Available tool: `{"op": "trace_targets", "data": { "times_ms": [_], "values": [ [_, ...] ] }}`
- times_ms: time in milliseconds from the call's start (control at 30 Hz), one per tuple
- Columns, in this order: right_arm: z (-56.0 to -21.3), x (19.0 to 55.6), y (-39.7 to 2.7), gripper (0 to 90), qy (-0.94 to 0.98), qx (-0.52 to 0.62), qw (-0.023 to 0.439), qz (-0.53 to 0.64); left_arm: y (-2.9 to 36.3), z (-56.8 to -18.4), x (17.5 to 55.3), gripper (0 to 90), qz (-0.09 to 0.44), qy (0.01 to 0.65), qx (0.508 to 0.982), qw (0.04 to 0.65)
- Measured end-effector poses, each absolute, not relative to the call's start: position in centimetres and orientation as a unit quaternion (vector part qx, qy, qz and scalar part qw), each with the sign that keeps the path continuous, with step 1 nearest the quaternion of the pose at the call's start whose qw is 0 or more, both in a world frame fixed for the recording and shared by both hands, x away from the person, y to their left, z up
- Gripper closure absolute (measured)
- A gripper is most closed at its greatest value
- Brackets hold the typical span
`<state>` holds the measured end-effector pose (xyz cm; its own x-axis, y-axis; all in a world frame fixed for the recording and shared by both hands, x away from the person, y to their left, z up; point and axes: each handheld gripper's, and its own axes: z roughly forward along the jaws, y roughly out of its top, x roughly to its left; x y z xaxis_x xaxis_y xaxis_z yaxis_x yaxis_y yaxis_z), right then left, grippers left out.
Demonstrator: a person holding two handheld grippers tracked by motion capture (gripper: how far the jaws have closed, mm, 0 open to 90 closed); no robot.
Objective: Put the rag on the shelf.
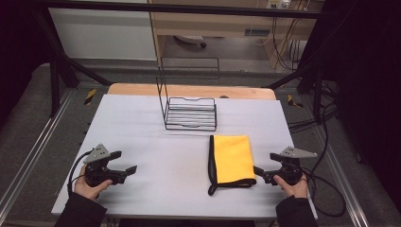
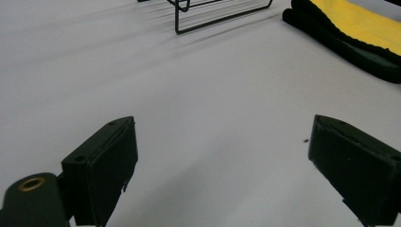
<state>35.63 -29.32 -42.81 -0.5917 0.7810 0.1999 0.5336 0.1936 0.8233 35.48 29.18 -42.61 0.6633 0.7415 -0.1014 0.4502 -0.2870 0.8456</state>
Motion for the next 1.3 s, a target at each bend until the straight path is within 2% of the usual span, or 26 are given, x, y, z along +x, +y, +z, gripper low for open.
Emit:
{"op": "trace_targets", "data": {
  "times_ms": [633, 933, 1300],
  "values": [
    [-41.8, 35.7, -26.9, 2.1, 0.762, 0.435, 0.143, 0.458, 29.4, -42.7, 35.5, 9.7, 0.163, 0.384, 0.786, 0.457],
    [-40.7, 36.6, -22.3, 5.3, 0.779, 0.421, 0.162, 0.436, 29.3, -42.6, 35.4, 8.7, 0.167, 0.385, 0.786, 0.455],
    [-40.4, 39.0, -15.7, 15.0, 0.805, 0.409, 0.150, 0.403, 29.5, -42.7, 35.5, 9.2, 0.170, 0.388, 0.784, 0.453]
  ]
}}
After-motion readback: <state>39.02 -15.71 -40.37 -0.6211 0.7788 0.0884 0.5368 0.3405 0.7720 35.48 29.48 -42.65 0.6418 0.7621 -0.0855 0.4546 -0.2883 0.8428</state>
